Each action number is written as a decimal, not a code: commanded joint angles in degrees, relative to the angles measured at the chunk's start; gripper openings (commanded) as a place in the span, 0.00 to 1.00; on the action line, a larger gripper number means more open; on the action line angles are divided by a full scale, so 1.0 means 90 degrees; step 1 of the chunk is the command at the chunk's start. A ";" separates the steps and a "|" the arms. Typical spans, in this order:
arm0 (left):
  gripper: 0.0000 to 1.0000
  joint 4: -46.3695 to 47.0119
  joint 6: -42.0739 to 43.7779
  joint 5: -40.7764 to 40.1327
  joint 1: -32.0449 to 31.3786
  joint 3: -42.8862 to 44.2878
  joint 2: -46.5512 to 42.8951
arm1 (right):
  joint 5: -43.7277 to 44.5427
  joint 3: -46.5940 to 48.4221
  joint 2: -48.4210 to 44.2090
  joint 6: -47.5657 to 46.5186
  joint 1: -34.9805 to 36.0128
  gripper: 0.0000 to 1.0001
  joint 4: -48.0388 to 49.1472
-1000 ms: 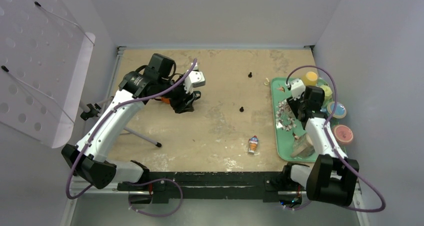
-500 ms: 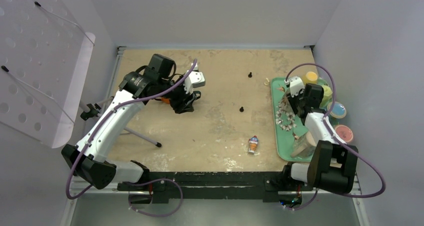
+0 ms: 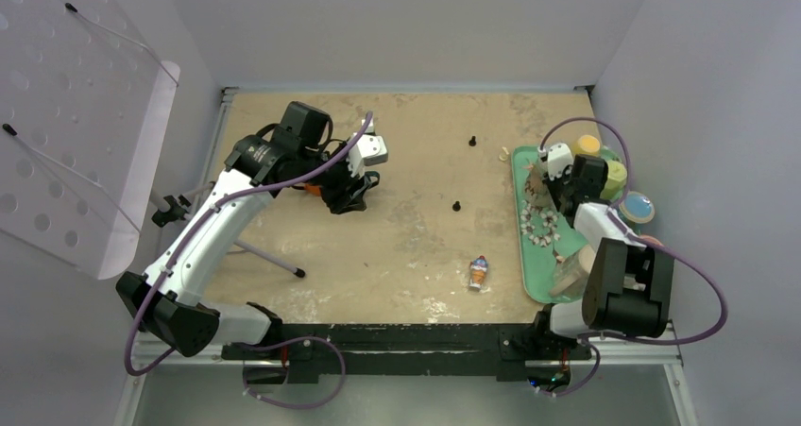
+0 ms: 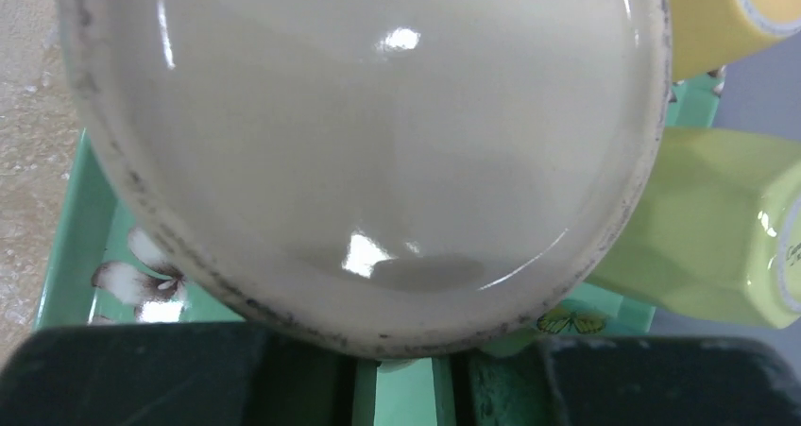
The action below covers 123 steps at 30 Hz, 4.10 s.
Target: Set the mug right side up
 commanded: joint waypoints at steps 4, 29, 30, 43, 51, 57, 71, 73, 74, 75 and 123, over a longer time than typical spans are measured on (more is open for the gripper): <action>0.60 0.0178 0.0153 0.0054 0.0038 0.0053 -0.0012 | -0.0304 0.0449 -0.0196 -0.0028 -0.0002 0.02 -0.0064; 1.00 0.3483 -0.4715 0.4099 0.0712 0.0143 -0.0800 | -0.1547 0.0703 -0.4204 0.6109 0.3819 0.00 0.3162; 1.00 0.3995 -0.5124 0.4080 0.0712 -0.0023 -0.0880 | -0.1500 0.0676 -0.4155 0.6257 0.4031 0.00 0.3417; 0.86 0.7386 -0.8341 0.3796 0.0483 -0.0624 -0.0652 | -0.1162 0.1094 -0.2797 0.6404 0.5858 0.00 0.4695; 0.11 0.6757 -0.8184 0.3568 0.0477 -0.0452 -0.0362 | -0.1355 0.1386 -0.2141 0.6089 0.6198 0.00 0.4482; 0.00 0.2942 -0.4816 0.2296 0.0497 0.0465 -0.0252 | 0.0292 0.1088 -0.2630 0.5946 0.6106 0.89 0.3039; 0.00 -0.1644 0.1123 -0.3042 0.0510 -0.1070 -0.0383 | 0.1978 0.1680 -0.3376 0.5520 0.3932 0.97 -0.1432; 0.00 -0.1323 0.1310 -0.3471 0.0570 -0.1480 -0.0315 | 0.1975 0.1939 -0.3083 0.5606 0.3368 0.97 -0.1874; 0.00 -0.1216 0.1385 -0.3495 0.0611 -0.1572 -0.0252 | 0.1994 0.2020 -0.2931 0.5671 0.3134 0.97 -0.1988; 0.00 -0.1132 0.1422 -0.3505 0.0685 -0.1602 -0.0141 | 0.1993 0.2049 -0.2823 0.5743 0.2920 0.97 -0.2066; 0.66 -0.0741 0.1158 -0.2224 0.1091 -0.1476 -0.0813 | 0.2508 0.7496 0.4608 0.4877 -0.0232 0.98 -0.3765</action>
